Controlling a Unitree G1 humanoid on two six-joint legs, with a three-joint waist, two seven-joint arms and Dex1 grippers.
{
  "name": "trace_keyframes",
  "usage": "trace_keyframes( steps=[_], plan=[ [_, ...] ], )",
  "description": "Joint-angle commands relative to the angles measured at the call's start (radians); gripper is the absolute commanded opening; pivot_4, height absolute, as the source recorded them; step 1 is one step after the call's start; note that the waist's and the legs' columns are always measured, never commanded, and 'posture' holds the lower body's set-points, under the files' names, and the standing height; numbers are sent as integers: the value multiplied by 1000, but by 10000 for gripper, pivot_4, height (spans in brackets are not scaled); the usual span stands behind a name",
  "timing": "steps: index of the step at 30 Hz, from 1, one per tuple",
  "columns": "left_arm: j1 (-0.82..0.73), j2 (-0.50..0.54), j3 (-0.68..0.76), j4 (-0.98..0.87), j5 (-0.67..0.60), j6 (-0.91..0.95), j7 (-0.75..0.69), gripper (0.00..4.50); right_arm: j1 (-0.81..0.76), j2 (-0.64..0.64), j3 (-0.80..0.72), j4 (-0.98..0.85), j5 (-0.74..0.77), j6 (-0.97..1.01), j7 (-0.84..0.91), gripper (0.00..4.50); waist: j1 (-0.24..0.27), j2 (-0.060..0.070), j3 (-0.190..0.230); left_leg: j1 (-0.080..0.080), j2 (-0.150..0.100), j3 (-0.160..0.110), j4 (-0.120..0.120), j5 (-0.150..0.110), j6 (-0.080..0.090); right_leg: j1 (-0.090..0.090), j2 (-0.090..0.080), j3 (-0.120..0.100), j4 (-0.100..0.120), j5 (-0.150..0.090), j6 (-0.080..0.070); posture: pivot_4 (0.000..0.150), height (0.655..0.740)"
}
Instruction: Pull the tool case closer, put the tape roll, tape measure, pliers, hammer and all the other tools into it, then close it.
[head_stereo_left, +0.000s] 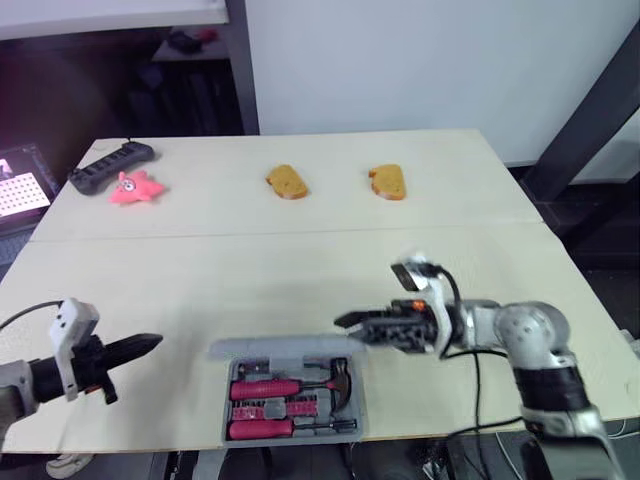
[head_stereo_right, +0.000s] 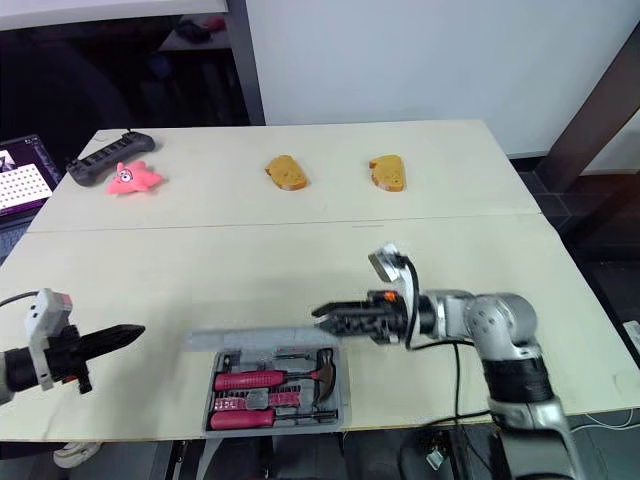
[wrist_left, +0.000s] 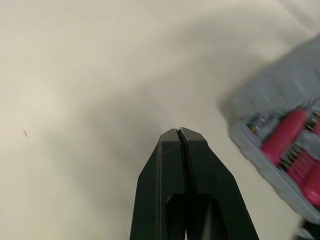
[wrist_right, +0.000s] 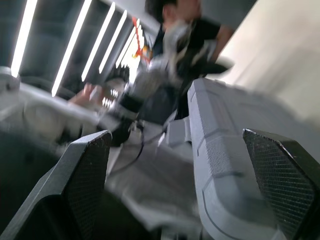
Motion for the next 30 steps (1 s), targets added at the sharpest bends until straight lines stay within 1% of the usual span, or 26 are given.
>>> trace_keyframes(
  steps=[1,3,4,5,7,8,10,11,15,17,20,25,28,30],
  plan=[
    [-43,-7,-28,12,45,-40,30,0,67,-59,-6,-142,-2,-96,15,44142,6,-1,1,0,0,0,0,0,0,0,0,0,0,0,-1,1500,7080],
    [-60,-8,-56,11,70,-54,36,0,112,-106,-37,-172,3,-130,18,44142,8,-3,1,0,0,0,1,0,0,0,0,0,0,-1,-3,1500,7080],
    [-69,-19,-59,10,68,-71,33,0,133,-123,-69,-176,7,-156,19,44142,9,-4,2,0,0,0,1,0,0,0,0,1,-1,-1,-3,1500,7080],
    [-75,-17,-71,18,87,-96,29,0,155,-128,-126,-179,-6,-204,-12,44142,10,-6,3,0,0,1,1,0,0,0,0,1,-1,0,-3,1500,7080],
    [-81,-19,-90,21,117,-125,34,0,189,-153,-187,-178,-40,-281,-36,44142,16,-8,4,0,0,1,2,0,0,1,0,1,-1,0,-3,1500,7080],
    [-82,-18,-104,23,134,-141,34,0,210,-182,-184,-184,-103,-343,-44,44142,17,-8,4,0,0,1,2,0,0,1,0,1,-1,0,-3,1500,7080],
    [-72,-5,-140,24,169,-179,9,0,231,-228,-147,-169,-279,-503,-98,44142,17,-9,4,0,0,1,1,0,0,1,0,1,-1,0,-3,1500,7080],
    [-70,-3,-150,22,179,-188,5,0,237,-240,-138,-160,-329,-563,-109,44142,17,-9,4,0,0,1,1,0,0,1,0,1,-2,0,-3,1500,7080],
    [-114,-20,-173,16,188,-193,31,0,255,-230,-181,-109,-418,-745,-141,44142,17,-9,4,0,0,1,1,0,0,0,0,1,-2,0,-2,1500,7080],
    [-135,-16,-182,48,207,-222,31,0,316,-242,-213,-81,-484,-866,-135,44142,21,-9,4,0,0,1,1,0,0,1,0,1,-2,1,-1,1500,7080],
    [-146,-34,-187,80,223,-259,51,0,382,-247,-259,-51,-517,-961,-136,44142,37,-10,4,0,0,1,1,0,0,2,0,1,-2,1,0,1500,7080],
    [-137,-64,-176,116,254,-335,98,0,458,-250,-298,4,-581,-1118,-129,44142,43,-9,4,1,0,2,1,0,0,2,0,2,-2,1,0,1500,7080],
    [-131,-60,-153,124,254,-364,114,0,464,-263,-301,59,-604,-1177,-115,44142,43,-9,4,1,0,2,2,0,0,2,0,2,-2,1,-1,1500,7080],
    [-114,-45,-137,109,240,-360,108,0,438,-269,-293,111,-613,-1207,-106,44142,43,-9,4,2,0,2,3,0,0,3,0,2,-2,1,-3,1500,7080]
  ],
)
